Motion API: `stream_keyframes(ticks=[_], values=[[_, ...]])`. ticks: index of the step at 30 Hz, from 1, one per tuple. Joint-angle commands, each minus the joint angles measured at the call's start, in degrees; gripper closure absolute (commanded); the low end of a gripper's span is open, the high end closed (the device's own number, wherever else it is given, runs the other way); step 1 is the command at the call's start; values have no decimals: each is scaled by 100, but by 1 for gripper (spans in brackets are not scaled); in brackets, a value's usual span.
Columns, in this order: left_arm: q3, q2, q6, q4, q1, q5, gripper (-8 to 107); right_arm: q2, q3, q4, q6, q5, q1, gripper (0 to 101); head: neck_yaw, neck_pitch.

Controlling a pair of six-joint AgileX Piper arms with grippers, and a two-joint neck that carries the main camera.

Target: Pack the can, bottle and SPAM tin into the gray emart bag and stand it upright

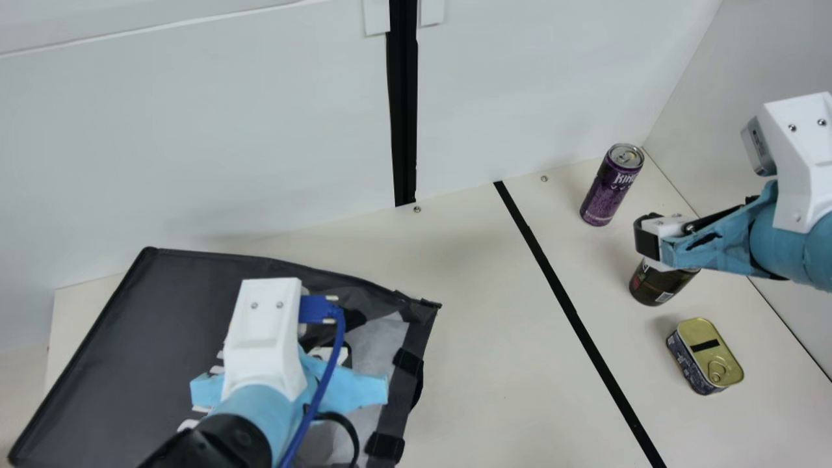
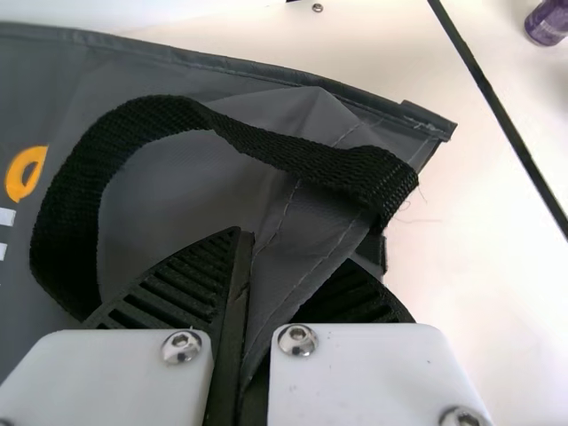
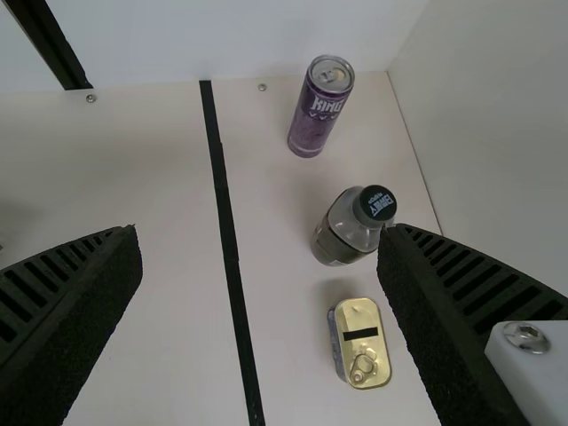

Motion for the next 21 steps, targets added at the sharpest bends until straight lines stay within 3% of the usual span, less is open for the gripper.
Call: stream_keyframes(ticks=[1,9,21], values=[[19,23,183,-365,204,-202,107,0,0,0,0,0,0,6,-14,-121],[50,92,819,-1355,746,-655,107,0,0,0,0,0,0,6,-14,-121],[51,171,1777,-2634,1317,-902,107,0,0,0,0,0,0,6,-14,-121]])
